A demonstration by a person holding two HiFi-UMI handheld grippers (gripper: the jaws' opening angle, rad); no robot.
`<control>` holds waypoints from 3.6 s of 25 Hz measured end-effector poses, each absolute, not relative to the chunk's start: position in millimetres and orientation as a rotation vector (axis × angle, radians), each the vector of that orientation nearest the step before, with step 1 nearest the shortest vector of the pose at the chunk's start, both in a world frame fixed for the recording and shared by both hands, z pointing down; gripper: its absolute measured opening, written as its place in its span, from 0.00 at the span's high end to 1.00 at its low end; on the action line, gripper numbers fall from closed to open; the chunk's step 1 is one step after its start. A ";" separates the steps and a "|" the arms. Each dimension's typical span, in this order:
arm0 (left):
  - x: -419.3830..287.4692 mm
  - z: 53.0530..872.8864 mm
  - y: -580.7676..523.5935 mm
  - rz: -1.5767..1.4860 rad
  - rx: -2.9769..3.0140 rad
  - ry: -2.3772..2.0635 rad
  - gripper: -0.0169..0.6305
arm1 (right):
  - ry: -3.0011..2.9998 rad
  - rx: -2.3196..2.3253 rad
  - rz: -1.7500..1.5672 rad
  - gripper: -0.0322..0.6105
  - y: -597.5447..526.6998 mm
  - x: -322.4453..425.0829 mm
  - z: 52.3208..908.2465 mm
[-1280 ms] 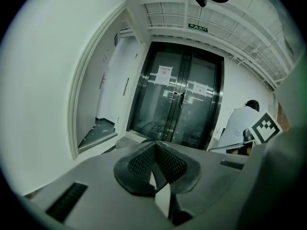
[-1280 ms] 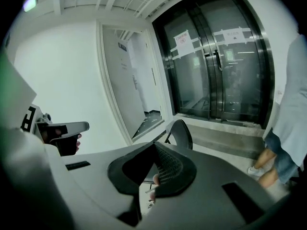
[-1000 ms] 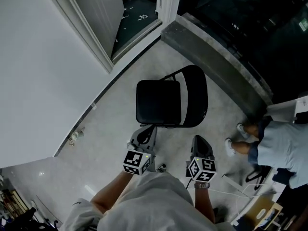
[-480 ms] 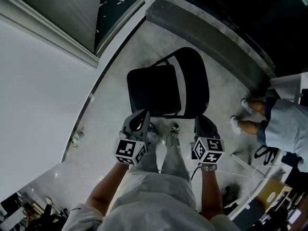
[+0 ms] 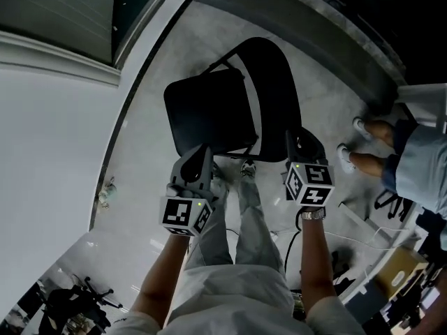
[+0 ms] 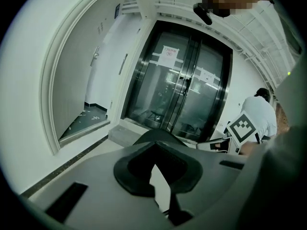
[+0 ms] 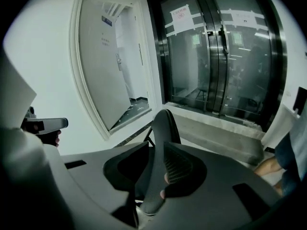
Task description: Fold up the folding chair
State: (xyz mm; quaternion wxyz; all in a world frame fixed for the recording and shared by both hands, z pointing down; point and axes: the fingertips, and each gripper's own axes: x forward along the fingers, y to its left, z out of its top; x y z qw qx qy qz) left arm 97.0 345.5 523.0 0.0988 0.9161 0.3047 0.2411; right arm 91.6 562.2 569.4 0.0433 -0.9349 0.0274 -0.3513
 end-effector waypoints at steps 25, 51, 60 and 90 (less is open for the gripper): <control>132.0 687.9 339.3 0.845 2.656 0.681 0.95 | 0.131 -2.636 -1.157 0.74 591.6 120.8 664.6; 163.3 960.2 139.1 1.119 2.224 0.557 0.66 | 0.031 -2.695 -1.166 0.75 583.5 137.6 663.7; 136.9 1004.2 137.6 1.127 1.876 0.617 0.55 | 0.017 -2.715 -1.183 0.74 585.7 134.8 654.8; 115.3 1021.3 165.7 1.150 1.719 0.563 0.45 | 0.111 -2.616 -1.137 0.74 606.6 140.6 677.4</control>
